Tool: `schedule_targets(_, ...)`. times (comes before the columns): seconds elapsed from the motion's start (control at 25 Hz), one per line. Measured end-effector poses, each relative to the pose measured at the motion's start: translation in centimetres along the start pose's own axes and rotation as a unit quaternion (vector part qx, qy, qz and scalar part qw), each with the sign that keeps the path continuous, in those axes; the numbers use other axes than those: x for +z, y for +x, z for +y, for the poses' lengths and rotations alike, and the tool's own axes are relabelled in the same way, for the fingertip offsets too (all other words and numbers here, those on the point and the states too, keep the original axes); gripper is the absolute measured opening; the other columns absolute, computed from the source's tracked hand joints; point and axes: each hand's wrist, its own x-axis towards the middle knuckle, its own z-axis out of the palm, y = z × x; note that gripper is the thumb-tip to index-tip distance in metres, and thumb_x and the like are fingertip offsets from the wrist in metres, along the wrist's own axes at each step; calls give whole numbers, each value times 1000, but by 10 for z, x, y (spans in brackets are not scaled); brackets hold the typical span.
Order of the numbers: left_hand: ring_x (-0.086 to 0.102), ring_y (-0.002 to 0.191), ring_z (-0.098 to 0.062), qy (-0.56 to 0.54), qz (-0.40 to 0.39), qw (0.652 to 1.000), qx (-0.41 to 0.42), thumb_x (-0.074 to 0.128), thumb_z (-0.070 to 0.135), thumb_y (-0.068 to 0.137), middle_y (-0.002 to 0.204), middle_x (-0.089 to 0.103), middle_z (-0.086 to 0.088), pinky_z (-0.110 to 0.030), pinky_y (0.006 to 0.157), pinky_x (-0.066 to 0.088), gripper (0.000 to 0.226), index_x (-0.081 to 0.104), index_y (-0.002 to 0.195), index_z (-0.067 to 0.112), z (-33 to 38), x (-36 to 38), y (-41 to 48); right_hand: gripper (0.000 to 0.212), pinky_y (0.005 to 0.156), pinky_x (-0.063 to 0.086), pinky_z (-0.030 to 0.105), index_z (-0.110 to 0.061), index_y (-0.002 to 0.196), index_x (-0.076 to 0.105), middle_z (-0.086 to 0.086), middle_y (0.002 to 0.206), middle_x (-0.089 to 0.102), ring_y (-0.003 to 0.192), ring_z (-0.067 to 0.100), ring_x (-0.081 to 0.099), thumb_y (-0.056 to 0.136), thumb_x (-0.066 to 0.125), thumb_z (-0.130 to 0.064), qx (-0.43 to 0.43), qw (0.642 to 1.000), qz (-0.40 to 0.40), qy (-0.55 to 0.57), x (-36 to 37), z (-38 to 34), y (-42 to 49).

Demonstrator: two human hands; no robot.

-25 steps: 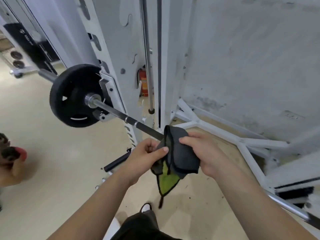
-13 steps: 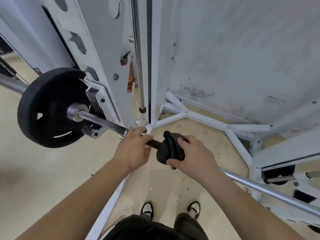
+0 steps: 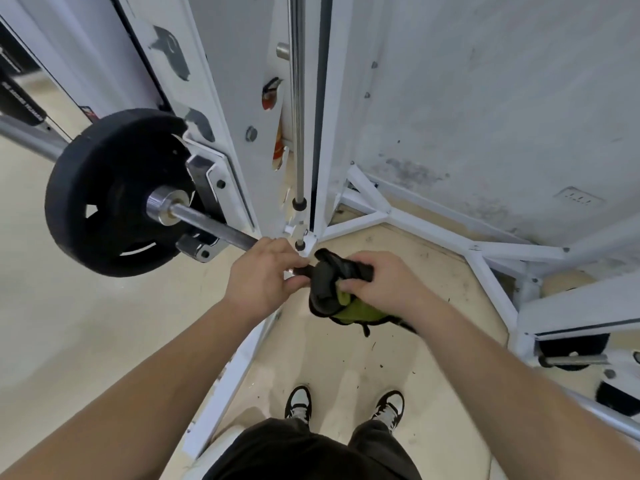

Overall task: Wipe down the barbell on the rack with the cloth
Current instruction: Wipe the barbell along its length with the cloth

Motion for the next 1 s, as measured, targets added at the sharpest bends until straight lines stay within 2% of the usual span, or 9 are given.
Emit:
schedule_targets(0.16,59,99,-17,-12,3,1000,-13,83,47,79,100,69,13,-28,69,41,31,81,106,31,1,4,-4,11,70,49,34,-29,80,73,1,76,70,80,23,67,82,76,-40,48,991,-78,-93,-57,52,-22)
schedule_targets(0.28,58,98,-18,-11,5,1000,-11,82,48,80,99,69,13,-28,69,41,30,81,106,32,0,6,-3,18,69,49,35,-29,79,72,-1,74,69,74,18,64,84,72,-47,21,993,-72,-96,-41,39,-16)
schedule_targets(0.44,58,96,-21,0,-7,1000,4,83,47,80,99,70,11,-33,69,50,29,81,105,32,1,5,-5,17,68,46,32,-25,86,73,-6,75,68,74,15,61,86,72,-42,-28,1000,-8,4,1,8,5)
schedule_targets(0.6,58,103,-18,11,-74,996,47,78,46,86,105,68,11,-37,75,53,32,76,114,32,-8,-14,8,14,69,49,32,-28,88,74,2,83,72,82,20,67,87,72,-42,15,992,-79,-99,-37,34,-6)
schedule_targets(0.68,58,103,-19,43,-74,994,65,78,47,85,105,68,8,-39,77,55,33,75,111,26,-18,-23,16,20,75,54,37,-27,87,75,2,82,73,82,20,69,88,69,-46,37,991,-83,-102,-46,42,-12)
schedule_targets(0.76,56,92,-18,60,-42,996,43,79,55,80,93,65,9,-37,68,53,34,78,98,26,-29,-27,19,24,66,53,35,-24,79,73,-4,69,70,69,15,67,88,69,-46,30,995,-64,-76,-31,28,-2)
schedule_targets(0.84,52,83,-15,50,-19,998,24,80,58,77,83,62,12,-34,58,49,30,78,87,30,-35,-25,19,30,56,42,29,-26,64,65,-11,54,58,56,10,57,88,71,-43,3,999,-26,-21,-3,0,20)
schedule_targets(0.92,54,83,-18,42,-8,999,25,79,50,79,83,63,12,-33,55,47,21,78,86,30,-36,-21,16,35,57,36,28,-27,59,57,-10,53,52,56,9,50,89,71,-40,-27,1000,-5,9,18,-27,38)
schedule_targets(1.0,56,84,-21,34,0,998,44,80,42,81,87,65,12,-34,56,48,15,80,89,29,-40,-20,12,30,59,38,27,-25,65,60,-10,57,53,59,9,52,90,70,-39,-43,998,-34,25,22,-32,49)
